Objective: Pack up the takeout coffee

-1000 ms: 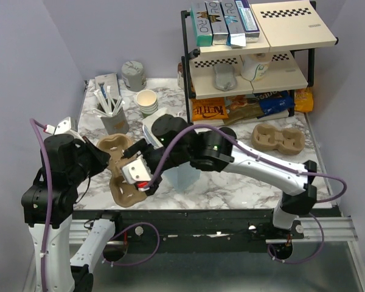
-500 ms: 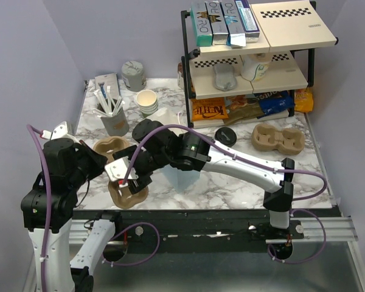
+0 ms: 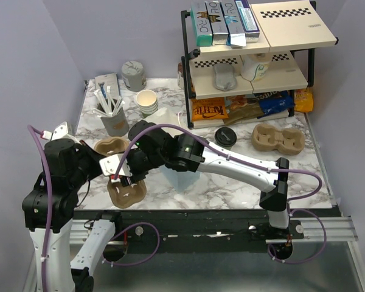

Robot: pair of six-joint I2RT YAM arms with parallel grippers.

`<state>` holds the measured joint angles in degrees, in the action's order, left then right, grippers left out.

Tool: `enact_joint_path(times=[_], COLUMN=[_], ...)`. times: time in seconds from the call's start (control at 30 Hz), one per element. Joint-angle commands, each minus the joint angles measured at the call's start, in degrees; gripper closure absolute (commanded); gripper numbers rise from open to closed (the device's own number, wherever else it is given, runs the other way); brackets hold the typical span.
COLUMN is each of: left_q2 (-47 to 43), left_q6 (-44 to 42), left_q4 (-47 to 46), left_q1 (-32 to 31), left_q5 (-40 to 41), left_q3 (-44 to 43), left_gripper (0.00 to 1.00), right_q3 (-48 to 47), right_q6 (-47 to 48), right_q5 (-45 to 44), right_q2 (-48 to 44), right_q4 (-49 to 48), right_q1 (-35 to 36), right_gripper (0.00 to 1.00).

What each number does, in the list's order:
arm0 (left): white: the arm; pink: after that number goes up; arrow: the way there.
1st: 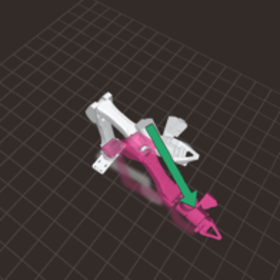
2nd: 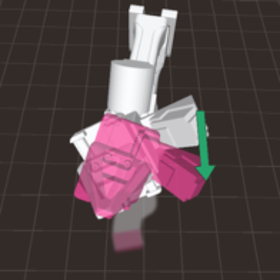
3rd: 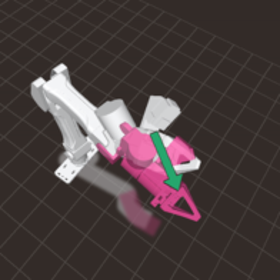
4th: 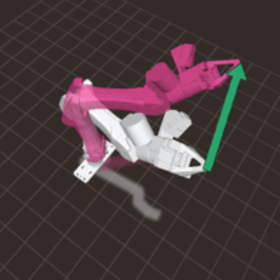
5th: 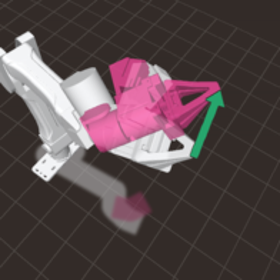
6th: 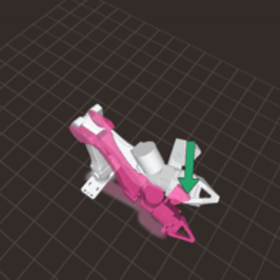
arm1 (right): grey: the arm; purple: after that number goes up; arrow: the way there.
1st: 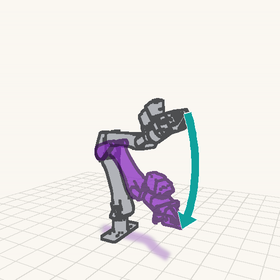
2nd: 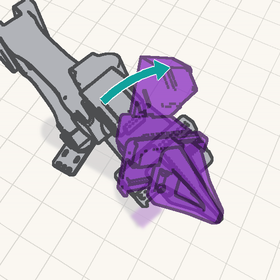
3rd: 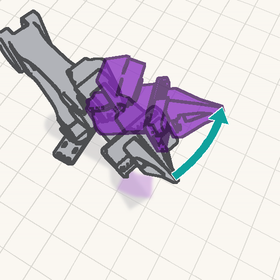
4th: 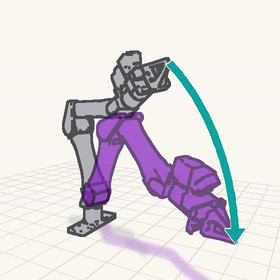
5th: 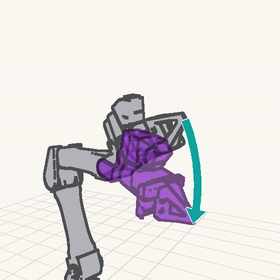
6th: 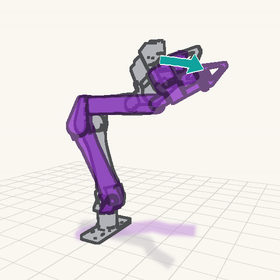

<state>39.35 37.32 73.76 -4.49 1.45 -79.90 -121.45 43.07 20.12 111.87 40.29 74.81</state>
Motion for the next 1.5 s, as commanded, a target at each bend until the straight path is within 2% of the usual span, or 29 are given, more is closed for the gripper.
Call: enact_joint_path(times=[0.0, 0.1, 0.13, 0.17, 0.23, 0.3, 0.37, 0.47, 0.53, 0.57, 0.73, 0.83, 0.97, 1.17, 1.47], left_q2=[-0.68, -1.03, -1.03, -1.29, -1.3, -1.47, -1.47, -1.12, -1.03, -0.95, -0.07, 0.46, 0.37, 3.26, 6.7], left_q6=[-0.49, -0.76, -0.85, -0.93, -1.2, -1.29, -1.11, 0.03, 0.9, 1.26, 1.53, 2.58, 6.0, 9.79, 10.23], left_q4=[-1.69, -1.77, -1.86, -2.04, -2.13, -2.3, -2.21, -2.47, -3.35, -4.05, -3.71, -6.6, -16.76, -29.18, -33.76], left_q1=[0.45, 0.36, 0.36, 0.36, 0.36, 0.36, 0.36, 0.36, 0.36, 0.36, 0.36, 0.36, 0.36, 0.27, -0.34], left_q5=[-0.4, -0.4, -0.57, -0.84, -1.37, -1.45, -1.37, -1.45, -4.7, -5.4, -2.51, -6.1, -15.15, -27.1, -30.54], left_q3=[0.62, -0.25, -0.52, -0.7, -1.83, -4.11, -6.31, -11.32, -13.7, -14.14, -15.82, -11.44, -2.82, 6.59, 9.76], left_gripper=[0.73, 0.62, 0.55, 0.37, 0.27, 0.12, 0.06, 0.05, 0.05, 0.01, 0.01, 0.01, 0.01, 0.01, 0.01], right_q3=[0.68, 2.18, 2.44, 3.14, 3.93, 5.69, 6.83, 7.02, 7.1, 7.28, 6.32, 5.26, 6.57, 8.33, 6.84], right_q6=[-2.99, -2.64, -2.38, -2.29, -1.41, 0.34, 1.57, 2.37, 2.63, 2.63, 0.27, -2.02, -2.64, 1.57, 11.76], right_q5=[-2.63, -4.38, -4.73, -5.43, -6.58, -8.16, -9.65, -9.75, -8.44, -7.04, -1.15, 3.69, 7.64, 6.86, 3.79], right_q2=[-0.16, -1.57, -2.27, -2.71, -3.76, -5.87, -8.41, -10.53, -12.81, -13.69, -18.17, -19.41, -20.9, -20.82, -16.52], right_q4=[-4.69, -5.66, -5.66, -5.66, -5.75, -5.75, -6.1, -6.45, -6.37, -6.63, -8.56, -9.53, -9.8, -5.32, 6.72], right_q1=[0.6, 0.6, 0.6, 0.69, 0.6, 0.6, 0.52, -0.01, -0.62, -0.97, -6.07, -10.37, -15.56, -20.48, -23.3], right_gripper=[0.49, 0.56, 0.55, 0.55, 0.55, 0.55, 0.55, 0.55, 0.55, 0.55, 0.55, 0.55, 0.54, 0.54, 0.54])
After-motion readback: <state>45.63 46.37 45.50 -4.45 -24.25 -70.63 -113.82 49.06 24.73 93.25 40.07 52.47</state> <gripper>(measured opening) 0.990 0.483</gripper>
